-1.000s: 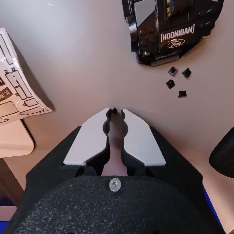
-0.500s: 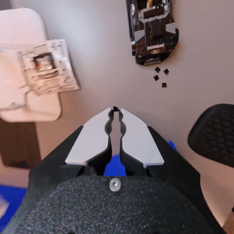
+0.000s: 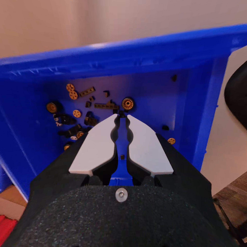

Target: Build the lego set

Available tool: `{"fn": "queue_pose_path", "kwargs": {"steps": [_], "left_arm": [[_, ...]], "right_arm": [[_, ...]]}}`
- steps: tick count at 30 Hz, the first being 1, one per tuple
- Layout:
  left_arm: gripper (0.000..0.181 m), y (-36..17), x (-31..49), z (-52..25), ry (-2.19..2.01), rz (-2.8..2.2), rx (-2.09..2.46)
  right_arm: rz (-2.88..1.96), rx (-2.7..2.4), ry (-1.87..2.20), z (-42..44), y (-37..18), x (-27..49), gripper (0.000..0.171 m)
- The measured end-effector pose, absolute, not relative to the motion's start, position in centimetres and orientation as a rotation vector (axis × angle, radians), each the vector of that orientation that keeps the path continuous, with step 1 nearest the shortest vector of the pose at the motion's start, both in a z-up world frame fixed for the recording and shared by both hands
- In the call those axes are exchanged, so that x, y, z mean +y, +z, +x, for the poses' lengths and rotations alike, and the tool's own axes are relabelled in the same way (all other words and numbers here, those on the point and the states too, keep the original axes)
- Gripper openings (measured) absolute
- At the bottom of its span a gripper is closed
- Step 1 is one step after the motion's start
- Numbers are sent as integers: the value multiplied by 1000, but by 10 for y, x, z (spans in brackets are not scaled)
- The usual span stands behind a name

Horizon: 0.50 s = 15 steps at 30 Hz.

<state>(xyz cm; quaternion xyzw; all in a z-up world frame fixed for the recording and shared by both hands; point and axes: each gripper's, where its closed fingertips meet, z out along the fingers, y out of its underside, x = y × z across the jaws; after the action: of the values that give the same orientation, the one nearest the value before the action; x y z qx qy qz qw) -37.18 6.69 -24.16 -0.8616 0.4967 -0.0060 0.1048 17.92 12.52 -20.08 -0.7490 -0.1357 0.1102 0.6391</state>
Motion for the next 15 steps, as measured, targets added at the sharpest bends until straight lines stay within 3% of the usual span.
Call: {"fn": "queue_pose_path", "kwargs": {"steps": [3,7,15], "left_arm": [[12,-255,64,-380,-34,-2557,1462],[32,-264,60,-390,-26,-2575,1452],[52,-277,41,-397,-37,-2585,1531]], "right_arm": [[-1711,-309,206,181,-201,126,39],[-1701,-295,161,186,-200,128,39],[-1701,-284,114,190,-200,132,39]]}}
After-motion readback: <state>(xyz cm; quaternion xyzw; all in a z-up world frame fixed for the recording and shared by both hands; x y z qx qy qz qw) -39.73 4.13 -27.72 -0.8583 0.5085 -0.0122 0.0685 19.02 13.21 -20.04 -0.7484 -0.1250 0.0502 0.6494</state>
